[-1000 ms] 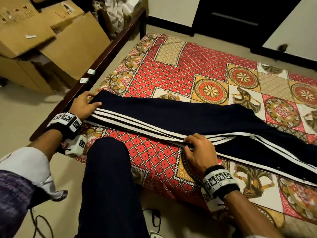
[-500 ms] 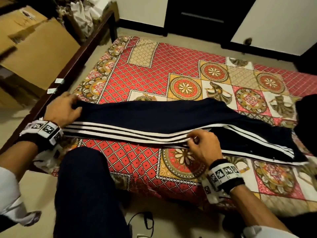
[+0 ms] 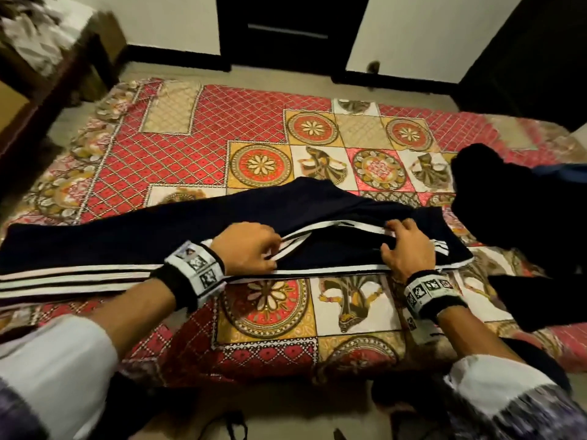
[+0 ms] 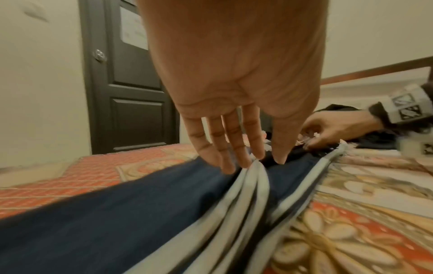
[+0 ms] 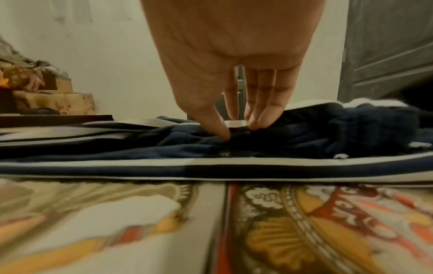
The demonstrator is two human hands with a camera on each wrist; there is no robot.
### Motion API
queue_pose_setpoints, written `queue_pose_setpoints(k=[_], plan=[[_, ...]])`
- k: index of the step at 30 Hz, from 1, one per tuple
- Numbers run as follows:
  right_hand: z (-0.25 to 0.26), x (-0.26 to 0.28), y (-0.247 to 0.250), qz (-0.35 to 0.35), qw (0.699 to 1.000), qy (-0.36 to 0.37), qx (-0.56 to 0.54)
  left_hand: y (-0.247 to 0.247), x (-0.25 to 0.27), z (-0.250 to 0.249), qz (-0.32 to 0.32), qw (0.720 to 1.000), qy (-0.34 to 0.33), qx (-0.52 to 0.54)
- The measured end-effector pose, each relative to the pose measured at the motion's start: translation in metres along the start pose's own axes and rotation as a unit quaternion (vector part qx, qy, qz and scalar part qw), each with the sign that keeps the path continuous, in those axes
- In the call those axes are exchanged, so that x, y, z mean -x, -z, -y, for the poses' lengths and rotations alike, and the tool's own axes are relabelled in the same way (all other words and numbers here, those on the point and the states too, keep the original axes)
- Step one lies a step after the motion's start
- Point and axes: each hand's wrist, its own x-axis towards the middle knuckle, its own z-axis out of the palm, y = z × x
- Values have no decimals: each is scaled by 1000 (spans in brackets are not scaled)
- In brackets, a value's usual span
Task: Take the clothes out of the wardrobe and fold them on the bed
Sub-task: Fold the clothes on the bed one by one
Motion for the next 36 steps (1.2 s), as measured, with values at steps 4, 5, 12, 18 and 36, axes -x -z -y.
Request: queue_pose_setpoints(k=[4,5,12,18,36], plan=[[-31,-7,1,5,997,72,12,-45,-29,-18,-6,997,30,-68],[-36,-7,4,2,997,82,-8,-49,-29,-14,-20,997,42,-67],[-83,0,23,-21,973,-34,-228,-40,-17,3,-72,997,16,-27],[-80,9,18,71,984,-86,-142,-33,6,8,-112,994,5,13],[-89,0,20,-41,984,-103,-142,-54,28,11,-100,989,32,108]])
